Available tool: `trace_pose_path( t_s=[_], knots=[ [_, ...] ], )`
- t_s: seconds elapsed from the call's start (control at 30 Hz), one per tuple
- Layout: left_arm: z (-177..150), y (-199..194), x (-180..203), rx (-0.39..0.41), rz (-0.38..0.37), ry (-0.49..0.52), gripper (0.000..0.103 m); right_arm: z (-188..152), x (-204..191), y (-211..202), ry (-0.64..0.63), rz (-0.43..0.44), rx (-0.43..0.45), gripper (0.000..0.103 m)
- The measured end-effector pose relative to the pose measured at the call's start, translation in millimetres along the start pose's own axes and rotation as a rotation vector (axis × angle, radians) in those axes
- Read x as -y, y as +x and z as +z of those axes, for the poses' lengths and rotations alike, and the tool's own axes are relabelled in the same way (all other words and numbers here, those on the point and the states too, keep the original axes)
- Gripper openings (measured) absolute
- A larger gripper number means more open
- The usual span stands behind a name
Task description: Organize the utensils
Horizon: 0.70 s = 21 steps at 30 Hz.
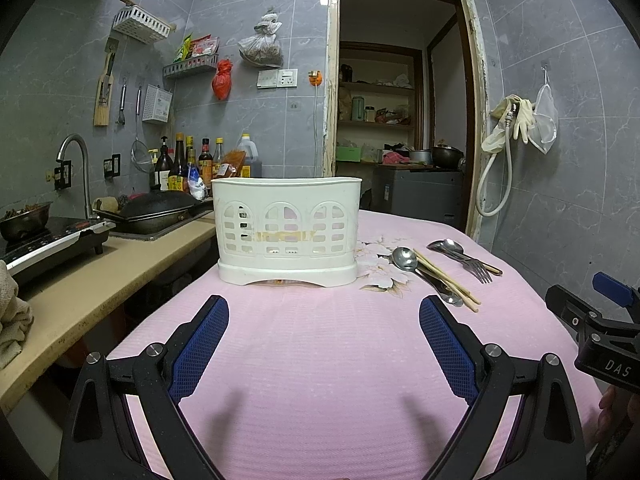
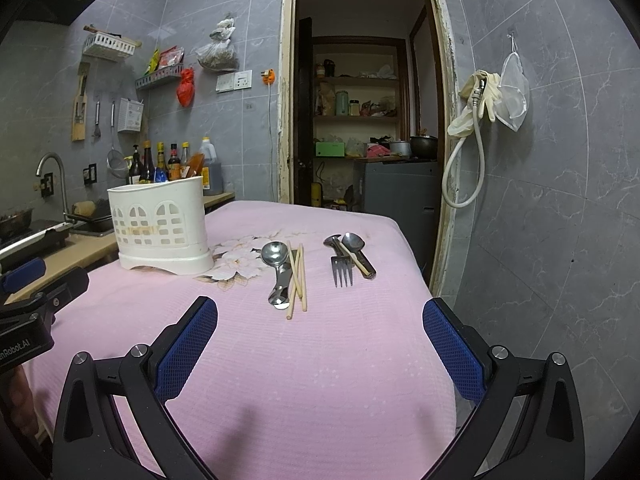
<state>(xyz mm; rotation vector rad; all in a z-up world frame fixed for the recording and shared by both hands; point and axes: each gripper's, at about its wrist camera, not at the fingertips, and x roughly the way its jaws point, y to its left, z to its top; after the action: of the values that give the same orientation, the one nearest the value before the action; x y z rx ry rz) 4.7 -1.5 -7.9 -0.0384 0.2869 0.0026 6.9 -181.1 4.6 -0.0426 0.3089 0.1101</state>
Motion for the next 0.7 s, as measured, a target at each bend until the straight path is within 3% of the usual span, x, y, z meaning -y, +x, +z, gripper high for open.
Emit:
trace_pose_path(
  t_s=[0.7],
  knots=[
    [-0.3,1.8,2.0,0.004,-0.004,0.008,0.094,1.5,-1.4,1.1,-0.008,-0.014,0.011,0.103]
  ],
)
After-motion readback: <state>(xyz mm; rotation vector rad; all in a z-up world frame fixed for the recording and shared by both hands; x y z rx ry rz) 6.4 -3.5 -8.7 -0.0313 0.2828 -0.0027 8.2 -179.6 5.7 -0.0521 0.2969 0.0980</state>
